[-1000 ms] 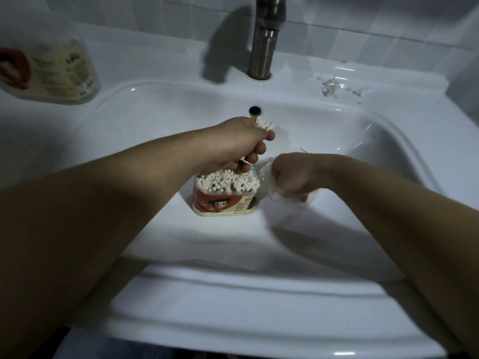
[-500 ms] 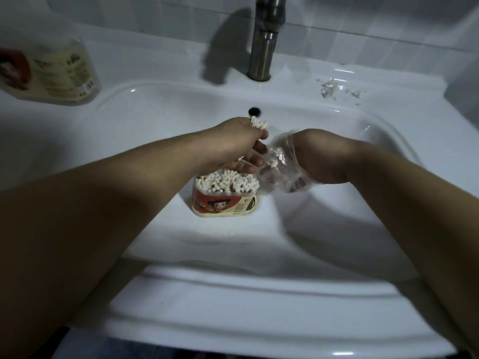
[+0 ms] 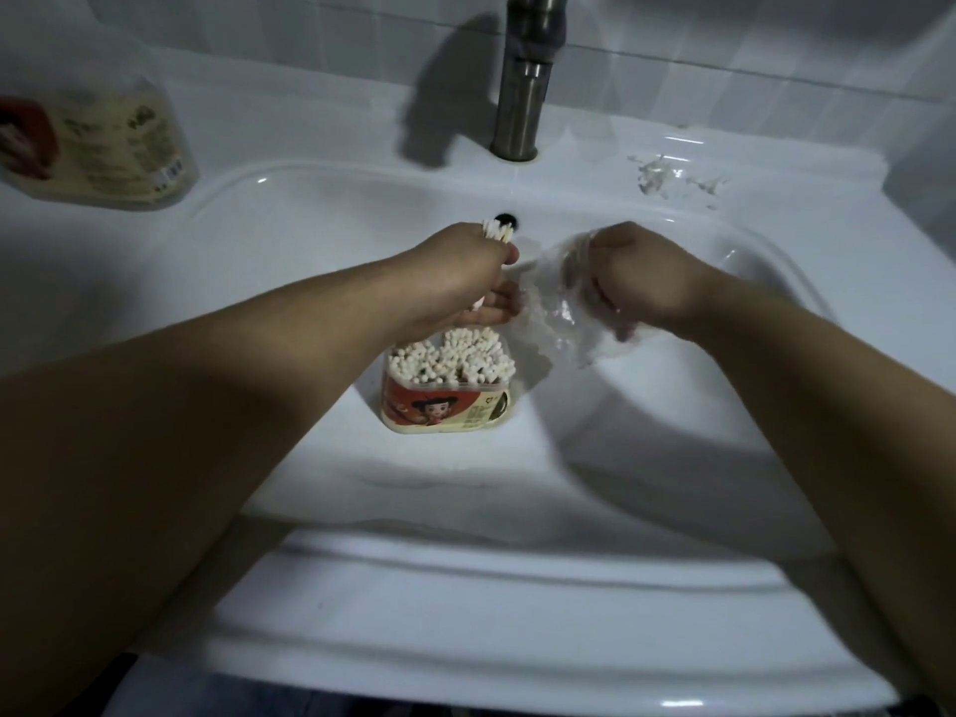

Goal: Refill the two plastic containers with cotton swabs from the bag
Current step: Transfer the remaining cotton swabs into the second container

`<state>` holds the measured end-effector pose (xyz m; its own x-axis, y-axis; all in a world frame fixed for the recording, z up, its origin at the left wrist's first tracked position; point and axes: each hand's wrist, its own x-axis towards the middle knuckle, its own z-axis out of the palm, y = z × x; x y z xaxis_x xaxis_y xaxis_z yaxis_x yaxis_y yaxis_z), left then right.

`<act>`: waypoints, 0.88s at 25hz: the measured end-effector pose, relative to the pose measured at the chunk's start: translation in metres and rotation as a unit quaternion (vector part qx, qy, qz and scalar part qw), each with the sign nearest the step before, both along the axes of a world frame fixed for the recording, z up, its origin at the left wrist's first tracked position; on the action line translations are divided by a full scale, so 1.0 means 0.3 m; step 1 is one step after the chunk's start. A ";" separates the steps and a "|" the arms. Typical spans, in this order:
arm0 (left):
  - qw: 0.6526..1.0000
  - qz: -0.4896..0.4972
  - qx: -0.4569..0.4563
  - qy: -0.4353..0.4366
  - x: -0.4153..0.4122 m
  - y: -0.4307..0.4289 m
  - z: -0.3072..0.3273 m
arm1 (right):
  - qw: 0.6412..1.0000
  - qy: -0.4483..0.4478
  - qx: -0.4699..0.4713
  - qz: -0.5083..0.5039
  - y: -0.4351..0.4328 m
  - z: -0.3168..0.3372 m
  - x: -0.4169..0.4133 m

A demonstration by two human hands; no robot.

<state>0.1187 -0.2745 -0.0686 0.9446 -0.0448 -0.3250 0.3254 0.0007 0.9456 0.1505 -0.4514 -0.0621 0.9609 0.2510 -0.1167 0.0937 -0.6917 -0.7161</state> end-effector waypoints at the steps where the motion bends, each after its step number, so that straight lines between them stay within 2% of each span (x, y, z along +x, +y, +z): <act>1: 1.000 0.002 0.002 -0.001 -0.004 -0.001 0.005 | 0.999 -0.034 -0.018 -0.005 -0.008 0.018 0.006; 3: 1.000 0.003 0.007 0.005 -0.011 -0.002 0.014 | 0.996 -0.083 -0.045 -0.007 -0.030 0.043 0.014; 5: 1.000 0.005 0.015 0.009 -0.012 0.003 0.017 | 0.994 -0.107 -0.026 -0.022 -0.045 0.052 0.007; 10: 0.999 0.004 0.045 0.006 0.003 0.011 0.002 | 0.964 -0.191 0.143 -0.119 -0.026 0.065 0.004; 12: 0.998 -0.001 0.069 -0.009 0.010 0.009 -0.007 | 0.962 -0.185 0.169 -0.112 -0.016 0.056 0.015; 16: 0.983 -0.048 0.150 -0.091 0.017 0.007 -0.004 | 0.964 -0.160 0.197 -0.083 -0.009 0.047 0.002; 20: 0.990 -0.083 0.056 -0.097 -0.010 -0.009 0.005 | 0.971 -0.103 0.214 -0.040 0.015 0.037 -0.017; 22: 0.991 -0.092 0.030 -0.088 -0.015 -0.015 0.002 | 0.973 -0.103 0.205 -0.032 0.035 0.028 -0.029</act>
<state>0.1142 -0.2789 -0.0680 0.9645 -0.2084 -0.1624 0.1441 -0.1006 0.9844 0.1419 -0.4409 -0.0536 0.9687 0.1739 0.1771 0.2300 -0.3607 -0.9039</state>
